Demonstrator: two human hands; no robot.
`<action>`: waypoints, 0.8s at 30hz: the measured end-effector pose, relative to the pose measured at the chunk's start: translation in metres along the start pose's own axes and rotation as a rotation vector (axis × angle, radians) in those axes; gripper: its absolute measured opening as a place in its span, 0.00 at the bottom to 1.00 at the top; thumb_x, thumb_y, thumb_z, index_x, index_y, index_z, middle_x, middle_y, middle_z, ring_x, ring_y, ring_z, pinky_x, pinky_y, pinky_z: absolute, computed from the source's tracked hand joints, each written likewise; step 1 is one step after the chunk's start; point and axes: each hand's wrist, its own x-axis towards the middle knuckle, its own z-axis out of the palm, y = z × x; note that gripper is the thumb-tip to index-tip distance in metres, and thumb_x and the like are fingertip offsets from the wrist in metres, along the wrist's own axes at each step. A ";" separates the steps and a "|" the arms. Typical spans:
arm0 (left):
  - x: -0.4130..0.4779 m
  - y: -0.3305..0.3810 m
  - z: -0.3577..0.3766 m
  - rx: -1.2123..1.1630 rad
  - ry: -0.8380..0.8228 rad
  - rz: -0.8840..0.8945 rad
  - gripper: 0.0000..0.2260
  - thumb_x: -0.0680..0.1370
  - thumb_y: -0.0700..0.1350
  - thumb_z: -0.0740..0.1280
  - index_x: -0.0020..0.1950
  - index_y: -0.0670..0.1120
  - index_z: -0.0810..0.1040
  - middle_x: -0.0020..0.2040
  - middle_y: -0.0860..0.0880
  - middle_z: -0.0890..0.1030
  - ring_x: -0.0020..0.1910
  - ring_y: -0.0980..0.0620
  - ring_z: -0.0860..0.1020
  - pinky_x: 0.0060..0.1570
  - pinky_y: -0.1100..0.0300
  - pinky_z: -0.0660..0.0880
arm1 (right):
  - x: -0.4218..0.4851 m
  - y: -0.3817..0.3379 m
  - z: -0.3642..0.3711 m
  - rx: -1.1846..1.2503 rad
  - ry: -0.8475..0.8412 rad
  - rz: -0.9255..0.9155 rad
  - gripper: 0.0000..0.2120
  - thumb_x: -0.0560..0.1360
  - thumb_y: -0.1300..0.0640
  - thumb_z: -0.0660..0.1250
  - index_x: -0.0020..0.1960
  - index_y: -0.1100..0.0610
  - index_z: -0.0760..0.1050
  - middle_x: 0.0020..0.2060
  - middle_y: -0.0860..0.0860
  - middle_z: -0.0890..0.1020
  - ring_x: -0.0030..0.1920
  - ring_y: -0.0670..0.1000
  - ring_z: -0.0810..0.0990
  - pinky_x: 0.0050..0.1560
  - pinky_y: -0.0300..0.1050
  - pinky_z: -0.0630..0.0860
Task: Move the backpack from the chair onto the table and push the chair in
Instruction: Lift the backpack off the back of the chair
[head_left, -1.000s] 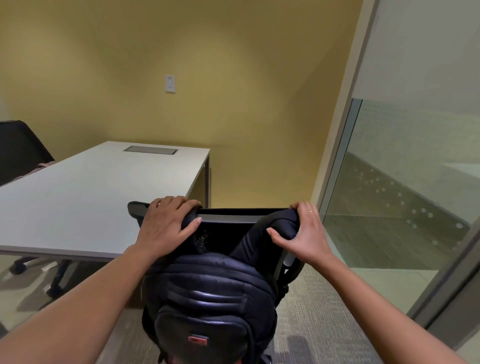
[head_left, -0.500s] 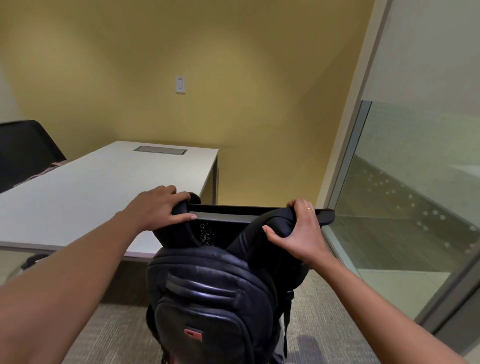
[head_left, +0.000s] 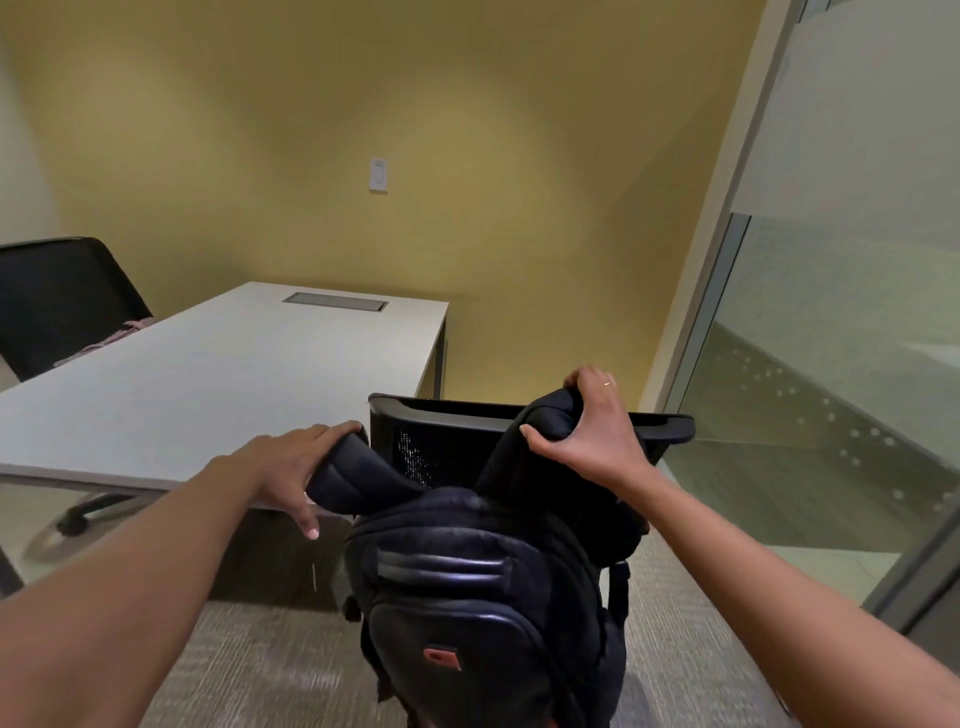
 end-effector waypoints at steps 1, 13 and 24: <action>0.000 0.002 0.004 -0.010 0.034 0.004 0.58 0.57 0.60 0.77 0.74 0.54 0.39 0.73 0.48 0.60 0.69 0.46 0.64 0.65 0.50 0.67 | 0.002 -0.002 -0.005 -0.005 0.009 -0.002 0.25 0.60 0.45 0.74 0.43 0.57 0.65 0.41 0.51 0.69 0.44 0.50 0.66 0.42 0.42 0.63; -0.026 0.093 -0.007 0.132 0.665 0.530 0.35 0.67 0.72 0.58 0.62 0.47 0.73 0.59 0.46 0.77 0.57 0.47 0.75 0.58 0.53 0.71 | 0.009 -0.021 -0.072 -0.037 0.084 0.027 0.23 0.62 0.49 0.76 0.44 0.58 0.67 0.41 0.52 0.70 0.43 0.52 0.69 0.37 0.35 0.63; -0.025 0.180 -0.024 -0.123 0.542 0.663 0.20 0.75 0.57 0.63 0.61 0.46 0.71 0.55 0.49 0.79 0.54 0.51 0.76 0.52 0.58 0.72 | 0.016 -0.020 -0.137 -0.052 0.193 0.066 0.23 0.59 0.44 0.73 0.44 0.57 0.68 0.41 0.52 0.72 0.41 0.51 0.70 0.36 0.38 0.67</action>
